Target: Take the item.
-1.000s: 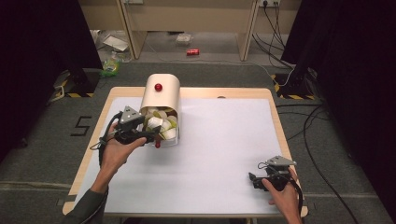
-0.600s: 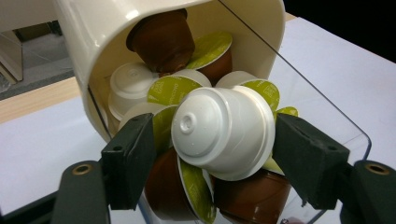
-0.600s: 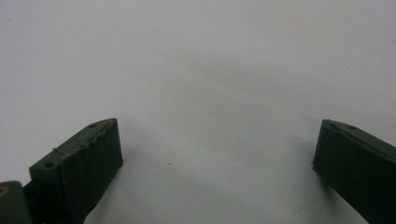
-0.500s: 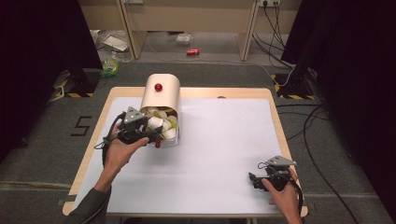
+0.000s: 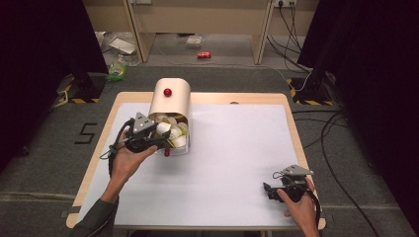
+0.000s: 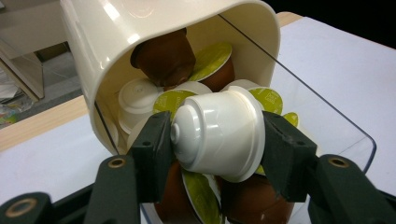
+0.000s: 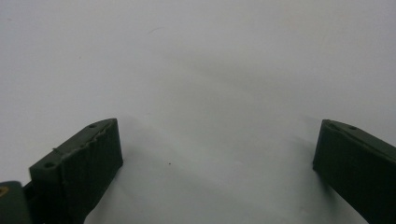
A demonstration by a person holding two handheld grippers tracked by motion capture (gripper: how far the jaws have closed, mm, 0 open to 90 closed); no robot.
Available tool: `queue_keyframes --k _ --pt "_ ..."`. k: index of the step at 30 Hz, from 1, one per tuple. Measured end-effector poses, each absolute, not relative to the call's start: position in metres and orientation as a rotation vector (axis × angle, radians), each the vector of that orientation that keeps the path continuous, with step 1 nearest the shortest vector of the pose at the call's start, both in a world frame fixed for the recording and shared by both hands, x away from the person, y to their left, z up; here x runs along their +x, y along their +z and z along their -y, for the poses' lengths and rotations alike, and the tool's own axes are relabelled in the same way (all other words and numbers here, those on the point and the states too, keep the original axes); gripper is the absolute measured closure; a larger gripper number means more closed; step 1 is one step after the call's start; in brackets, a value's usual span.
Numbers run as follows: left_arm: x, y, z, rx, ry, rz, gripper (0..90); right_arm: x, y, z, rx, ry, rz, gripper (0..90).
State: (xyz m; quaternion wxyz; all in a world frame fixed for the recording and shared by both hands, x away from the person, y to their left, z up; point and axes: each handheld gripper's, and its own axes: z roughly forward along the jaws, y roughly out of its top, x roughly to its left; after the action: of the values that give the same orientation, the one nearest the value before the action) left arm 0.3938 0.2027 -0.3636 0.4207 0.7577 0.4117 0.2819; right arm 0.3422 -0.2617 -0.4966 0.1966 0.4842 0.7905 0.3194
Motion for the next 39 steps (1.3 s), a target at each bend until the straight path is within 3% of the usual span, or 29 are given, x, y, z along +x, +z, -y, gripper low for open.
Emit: queue_keyframes --k 13,20,39 --pt "0.400 -0.372 -0.202 1.912 0.645 -1.052 40.5 0.342 -0.497 0.262 1.357 0.895 -2.214 1.7" --pt "0.396 -0.368 -0.203 1.896 0.699 -1.023 45.9 0.342 -0.497 0.262 1.356 0.894 -2.213 1.7" --pt "0.386 -0.356 -0.202 1.887 0.709 -0.980 46.2 0.342 -0.497 0.262 1.355 0.894 -2.213 1.7"
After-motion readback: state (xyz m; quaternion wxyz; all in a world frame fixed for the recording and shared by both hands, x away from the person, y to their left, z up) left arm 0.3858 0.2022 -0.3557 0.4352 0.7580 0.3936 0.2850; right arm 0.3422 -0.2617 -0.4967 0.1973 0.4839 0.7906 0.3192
